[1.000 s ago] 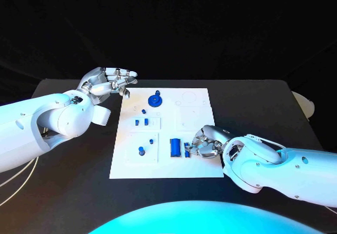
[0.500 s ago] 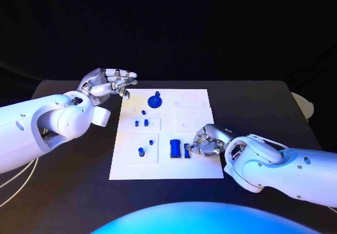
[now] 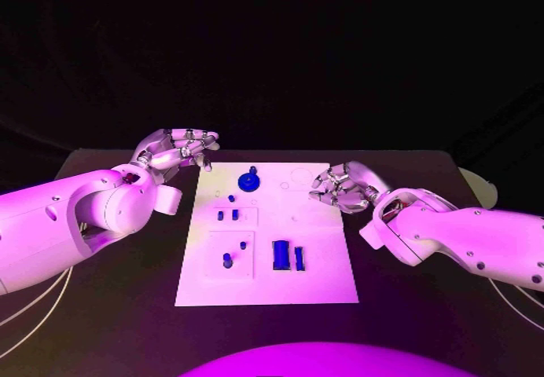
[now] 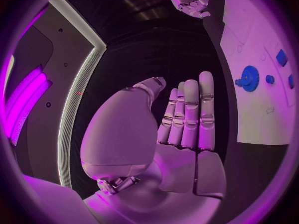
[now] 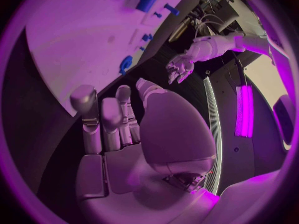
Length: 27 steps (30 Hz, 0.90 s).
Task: Assemble the parts on the task board
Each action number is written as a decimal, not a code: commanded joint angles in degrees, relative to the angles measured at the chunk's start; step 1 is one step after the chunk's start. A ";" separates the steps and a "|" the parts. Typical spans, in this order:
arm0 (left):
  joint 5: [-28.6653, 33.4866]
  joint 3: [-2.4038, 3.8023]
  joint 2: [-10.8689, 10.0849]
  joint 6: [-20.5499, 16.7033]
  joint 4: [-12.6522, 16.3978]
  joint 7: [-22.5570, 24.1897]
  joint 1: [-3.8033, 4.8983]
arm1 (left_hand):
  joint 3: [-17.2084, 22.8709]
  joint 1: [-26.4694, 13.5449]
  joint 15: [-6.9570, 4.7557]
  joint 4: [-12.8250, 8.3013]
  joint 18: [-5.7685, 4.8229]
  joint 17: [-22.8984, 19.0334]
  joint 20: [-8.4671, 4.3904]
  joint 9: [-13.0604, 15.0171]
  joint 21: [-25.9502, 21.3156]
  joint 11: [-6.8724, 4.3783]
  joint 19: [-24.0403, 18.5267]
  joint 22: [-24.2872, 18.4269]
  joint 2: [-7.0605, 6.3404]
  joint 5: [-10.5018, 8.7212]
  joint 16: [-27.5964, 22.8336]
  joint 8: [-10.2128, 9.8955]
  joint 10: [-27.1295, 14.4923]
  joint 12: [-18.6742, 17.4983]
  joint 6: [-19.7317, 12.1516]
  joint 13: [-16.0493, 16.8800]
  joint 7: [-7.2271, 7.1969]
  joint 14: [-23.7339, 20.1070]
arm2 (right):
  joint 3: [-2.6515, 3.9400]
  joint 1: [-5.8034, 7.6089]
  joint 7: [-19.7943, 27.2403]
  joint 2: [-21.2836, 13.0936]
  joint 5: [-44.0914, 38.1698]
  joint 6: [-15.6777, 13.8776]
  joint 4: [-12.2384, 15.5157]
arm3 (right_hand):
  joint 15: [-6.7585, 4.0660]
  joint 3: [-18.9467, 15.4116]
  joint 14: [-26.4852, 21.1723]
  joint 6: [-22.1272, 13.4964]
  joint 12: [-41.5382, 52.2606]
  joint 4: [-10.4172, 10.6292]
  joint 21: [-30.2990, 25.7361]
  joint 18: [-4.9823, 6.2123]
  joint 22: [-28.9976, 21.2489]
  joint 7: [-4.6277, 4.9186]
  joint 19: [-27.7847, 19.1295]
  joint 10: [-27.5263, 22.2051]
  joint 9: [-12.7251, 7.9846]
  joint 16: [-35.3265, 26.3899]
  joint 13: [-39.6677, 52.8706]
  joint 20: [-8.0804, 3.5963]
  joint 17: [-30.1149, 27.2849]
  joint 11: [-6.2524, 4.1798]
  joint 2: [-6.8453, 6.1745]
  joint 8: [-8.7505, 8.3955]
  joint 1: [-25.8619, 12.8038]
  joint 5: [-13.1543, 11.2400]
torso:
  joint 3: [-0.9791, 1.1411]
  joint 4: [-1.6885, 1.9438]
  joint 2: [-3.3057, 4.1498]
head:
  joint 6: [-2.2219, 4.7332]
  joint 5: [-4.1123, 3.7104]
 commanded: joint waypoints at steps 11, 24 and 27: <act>10.57 0.11 6.70 -3.64 -10.21 6.82 -1.52 | -1.16 2.44 6.16 4.03 0.00 -13.81 8.97 -0.34 -31.91 3.49 -13.96 -21.60 0.21 -0.15 -34.35 0.61 -3.45 -9.23 -3.82 -5.92 -0.48 -13.43 | 1.16 1.57 25.52 11.34 39.32 9.85 -22.76 | 7.09 9.29 -22.24 -0.72 -32.78 -0.99 -44.56 2.80 -31.41 3.61 -17.50 -3.68 -6.23 -47.28 -37.92 6.84 -32.44 5.01 -0.96 -6.67 3.61 -1.76 | 0.22 -0.18 -2.75 | 6.40 -0.69; 7.27 0.68 7.65 -8.05 -8.69 5.51 -3.28 | -24.18 -38.39 -1.98 -11.80 -10.19 -26.83 -7.20 -15.98 -43.94 -6.19 -59.29 -36.67 13.46 -18.31 -61.77 -12.10 -62.00 -18.63 -53.02 -9.71 -10.10 -60.86 | 3.27 -0.54 23.56 11.59 38.16 2.38 -19.51 | 0.92 -17.21 -76.91 -48.89 -41.70 -15.75 -50.08 -7.43 -74.25 -7.97 -73.25 -60.77 -34.40 -68.87 -58.68 -4.89 -57.18 -3.54 8.28 -18.95 -37.30 -9.74 | 0.93 -0.56 -4.54 | 8.97 1.17; 6.48 1.19 7.33 -12.53 -5.91 6.43 -4.60 | -24.18 -80.48 -1.98 -11.80 -10.19 -26.83 -7.20 -15.98 -43.94 -6.19 -59.29 -36.67 13.46 -18.31 -61.77 -12.10 -62.00 -18.63 -53.02 -9.71 -10.10 -60.86 | 4.99 -2.32 25.31 10.81 41.71 -1.19 -15.05 | 0.92 -17.21 -76.91 -48.89 -41.70 -15.75 -50.08 -7.43 -74.25 -7.97 -73.25 -60.77 -34.40 -68.87 -58.68 -4.89 -57.18 -3.54 8.28 -18.95 -78.02 -9.74 | 1.44 -0.79 -5.93 | 10.75 2.42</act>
